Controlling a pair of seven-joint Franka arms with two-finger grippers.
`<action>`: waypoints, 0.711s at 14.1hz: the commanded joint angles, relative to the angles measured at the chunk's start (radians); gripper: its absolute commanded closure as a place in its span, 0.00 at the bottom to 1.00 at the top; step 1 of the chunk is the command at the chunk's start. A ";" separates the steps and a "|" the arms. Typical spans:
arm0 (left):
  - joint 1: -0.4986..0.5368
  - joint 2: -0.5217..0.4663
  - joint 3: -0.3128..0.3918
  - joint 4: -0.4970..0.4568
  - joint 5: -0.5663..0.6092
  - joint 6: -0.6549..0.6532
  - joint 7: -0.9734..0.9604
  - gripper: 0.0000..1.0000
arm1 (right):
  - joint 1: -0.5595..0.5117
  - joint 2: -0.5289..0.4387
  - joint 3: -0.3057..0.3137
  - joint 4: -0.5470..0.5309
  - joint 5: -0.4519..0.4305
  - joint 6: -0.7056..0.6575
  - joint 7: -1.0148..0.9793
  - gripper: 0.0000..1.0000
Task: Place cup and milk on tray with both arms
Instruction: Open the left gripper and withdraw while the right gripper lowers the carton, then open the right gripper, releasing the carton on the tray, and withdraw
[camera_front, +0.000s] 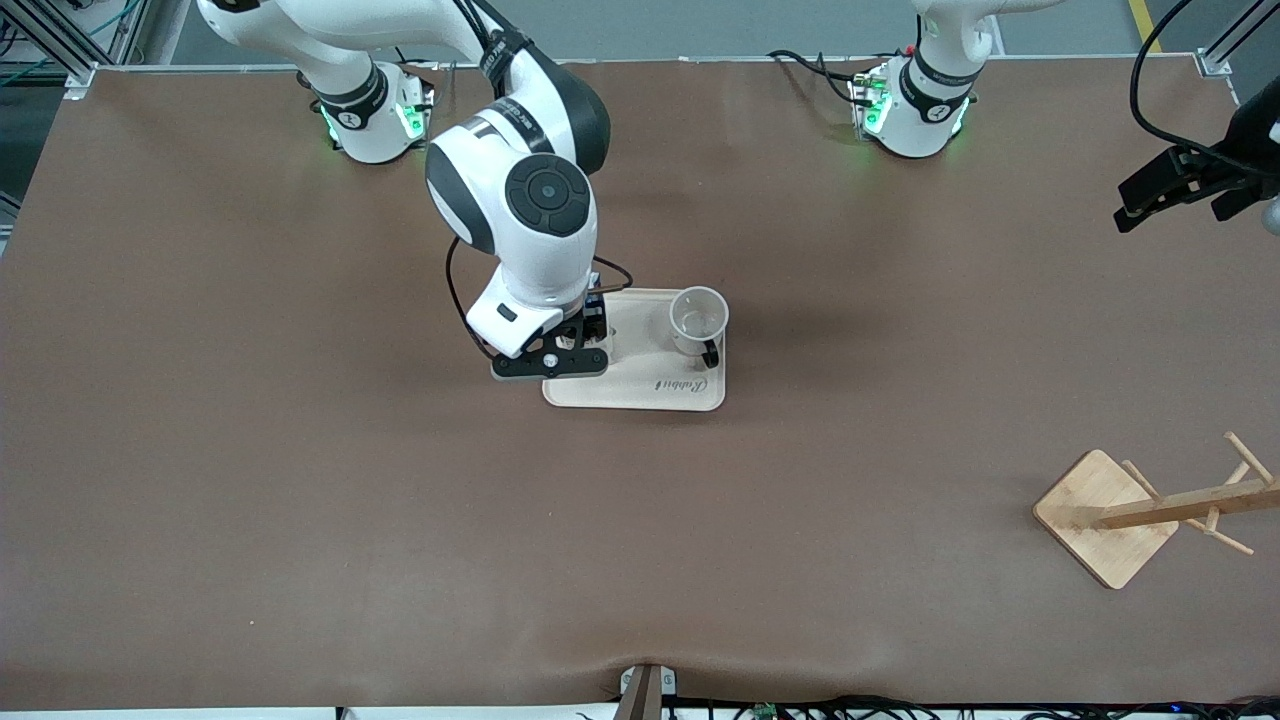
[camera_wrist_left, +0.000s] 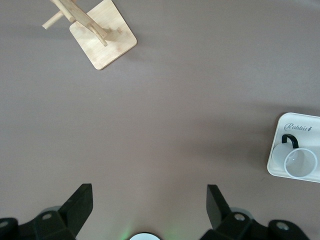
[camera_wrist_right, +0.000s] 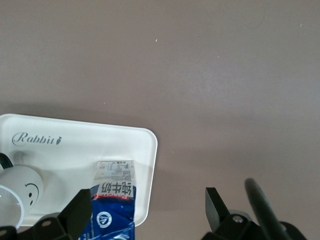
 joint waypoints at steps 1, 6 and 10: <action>-0.004 -0.061 0.018 -0.078 -0.032 0.036 0.029 0.00 | -0.092 -0.093 0.008 0.014 0.065 -0.036 -0.002 0.00; -0.004 -0.098 0.014 -0.127 -0.052 0.064 0.007 0.00 | -0.247 -0.219 0.006 0.024 0.143 -0.066 -0.005 0.00; -0.013 -0.110 0.009 -0.166 -0.052 0.107 0.001 0.00 | -0.382 -0.279 0.003 0.018 0.143 -0.191 -0.212 0.00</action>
